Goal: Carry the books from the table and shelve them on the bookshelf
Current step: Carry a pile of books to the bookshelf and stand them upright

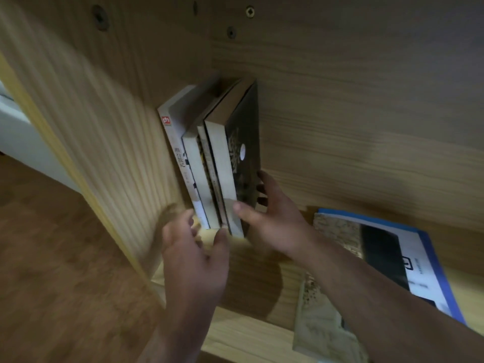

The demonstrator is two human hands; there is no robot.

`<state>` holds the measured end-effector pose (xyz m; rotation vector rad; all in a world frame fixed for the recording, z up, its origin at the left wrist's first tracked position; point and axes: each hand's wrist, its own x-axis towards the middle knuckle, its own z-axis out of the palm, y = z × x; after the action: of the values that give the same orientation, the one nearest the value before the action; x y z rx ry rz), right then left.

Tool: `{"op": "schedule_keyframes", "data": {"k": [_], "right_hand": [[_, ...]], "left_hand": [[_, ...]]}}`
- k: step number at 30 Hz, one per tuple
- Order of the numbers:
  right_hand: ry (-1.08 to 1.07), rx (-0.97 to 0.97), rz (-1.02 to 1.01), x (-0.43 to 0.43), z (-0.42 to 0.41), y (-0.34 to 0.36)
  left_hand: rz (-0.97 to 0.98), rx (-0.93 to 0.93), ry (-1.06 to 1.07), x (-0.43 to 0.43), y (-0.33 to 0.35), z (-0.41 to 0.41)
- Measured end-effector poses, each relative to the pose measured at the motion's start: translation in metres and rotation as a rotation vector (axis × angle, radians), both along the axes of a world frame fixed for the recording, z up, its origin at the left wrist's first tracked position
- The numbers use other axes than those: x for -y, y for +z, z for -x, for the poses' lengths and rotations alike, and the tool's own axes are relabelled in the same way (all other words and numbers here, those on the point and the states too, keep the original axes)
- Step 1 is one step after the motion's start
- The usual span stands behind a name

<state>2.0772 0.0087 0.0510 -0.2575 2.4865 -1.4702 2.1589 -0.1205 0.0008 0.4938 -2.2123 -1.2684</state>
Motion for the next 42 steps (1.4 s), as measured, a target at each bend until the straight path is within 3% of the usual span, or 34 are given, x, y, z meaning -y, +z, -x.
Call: {"op": "schedule_keyframes", "data": {"k": [4, 9, 11, 15, 18, 21, 25, 28, 36, 42], "right_hand": [[-0.151, 0.006, 0.009, -0.046, -0.017, 0.011], [-0.44, -0.156, -0.172, -0.131, -0.049, 0.014], [-0.553, -0.171, -0.296, -0.161, -0.056, 0.008], [-0.588, 0.091, -0.682, -0.216, -0.066, -0.006], [-0.583, 0.328, -0.528, -0.23, -0.076, -0.009], [-0.582, 0.393, -0.398, -0.231, -0.078, -0.003], [-0.685, 0.509, -0.033, -0.241, -0.076, 0.0], [-0.627, 0.556, 0.084, -0.246, -0.08, -0.002], [-0.608, 0.496, 0.255, -0.251, -0.079, -0.011], [-0.634, 0.347, 0.285, -0.241, -0.08, -0.017]], "left_hand": [[-0.066, 0.011, -0.143, -0.035, 0.013, -0.012], [-0.177, 0.433, -0.502, -0.092, 0.017, -0.003], [-0.177, 0.513, -0.568, -0.11, 0.017, -0.002], [-0.119, 0.509, -0.566, -0.129, 0.014, -0.002], [-0.169, 0.521, -0.57, -0.138, 0.015, -0.003], [-0.25, 0.549, -0.579, -0.15, 0.019, -0.005], [-0.396, 0.561, -0.586, -0.164, 0.027, -0.002], [-0.576, 0.629, -0.542, -0.169, 0.027, 0.003], [-0.737, 0.681, -0.544, -0.169, 0.021, 0.014], [-0.873, 0.639, -0.469, -0.158, 0.025, 0.016]]}}
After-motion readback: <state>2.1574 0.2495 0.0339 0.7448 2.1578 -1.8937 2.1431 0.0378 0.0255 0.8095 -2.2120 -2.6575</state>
